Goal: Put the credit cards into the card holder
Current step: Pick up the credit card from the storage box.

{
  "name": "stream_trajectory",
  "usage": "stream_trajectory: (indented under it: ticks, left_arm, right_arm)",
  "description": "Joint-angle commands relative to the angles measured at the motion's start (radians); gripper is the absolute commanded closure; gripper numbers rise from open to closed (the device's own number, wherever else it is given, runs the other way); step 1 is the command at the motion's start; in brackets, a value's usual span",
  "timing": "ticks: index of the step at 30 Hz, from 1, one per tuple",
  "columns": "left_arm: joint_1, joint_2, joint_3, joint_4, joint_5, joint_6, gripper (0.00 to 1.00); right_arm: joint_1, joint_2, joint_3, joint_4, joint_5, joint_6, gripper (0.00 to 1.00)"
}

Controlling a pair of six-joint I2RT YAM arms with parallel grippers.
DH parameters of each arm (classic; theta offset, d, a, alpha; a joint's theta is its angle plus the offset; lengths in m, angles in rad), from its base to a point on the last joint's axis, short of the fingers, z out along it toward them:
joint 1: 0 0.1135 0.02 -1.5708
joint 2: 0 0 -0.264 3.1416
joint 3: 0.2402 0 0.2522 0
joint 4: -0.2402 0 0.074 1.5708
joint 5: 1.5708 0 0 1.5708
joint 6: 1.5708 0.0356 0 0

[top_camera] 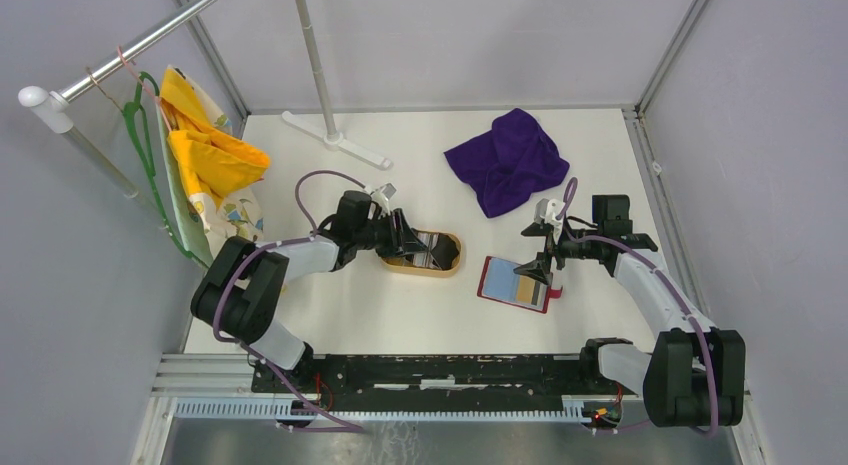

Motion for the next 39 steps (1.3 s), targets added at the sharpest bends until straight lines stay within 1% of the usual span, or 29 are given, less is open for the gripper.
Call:
stream_trajectory:
  ticks: [1, 10, 21, 23, 27, 31, 33, 34, 39]
  left_arm:
    - [0.011, -0.039, -0.006, 0.0, -0.014, 0.03, 0.52]
    - [0.017, -0.062, -0.003, -0.071, -0.091, 0.069, 0.55]
    - [0.022, -0.075, -0.002, -0.111, -0.137, 0.086, 0.63]
    - [0.022, -0.08, -0.001, -0.123, -0.153, 0.09, 0.66]
    - [0.022, -0.099, 0.0, -0.154, -0.197, 0.099, 0.78]
    - [0.022, -0.122, -0.005, -0.172, -0.224, 0.101, 0.87]
    - [0.022, -0.137, -0.005, -0.184, -0.241, 0.105, 0.95]
    - [0.022, -0.146, -0.005, -0.194, -0.255, 0.107, 0.97]
    - [0.02, -0.258, -0.008, -0.253, -0.349, 0.118, 0.98]
  right_arm:
    - [-0.005, -0.023, -0.001, 0.023, -0.023, 0.004, 0.02]
    - [-0.005, -0.024, -0.001, 0.023, -0.026, 0.005, 0.02]
    - [-0.006, -0.03, -0.003, 0.022, -0.03, 0.005, 0.02]
    - [-0.005, -0.03, -0.003, 0.022, -0.03, 0.003, 0.02]
    - [-0.006, -0.033, -0.004, 0.023, -0.033, 0.003, 0.02]
    - [-0.005, -0.032, -0.005, 0.021, -0.038, 0.0, 0.02]
    - [-0.005, -0.034, -0.005, 0.022, -0.038, 0.0, 0.02]
    - [-0.004, -0.036, -0.005, 0.02, -0.04, 0.001, 0.02]
    - [-0.005, -0.04, -0.007, 0.01, -0.043, -0.022, 0.02]
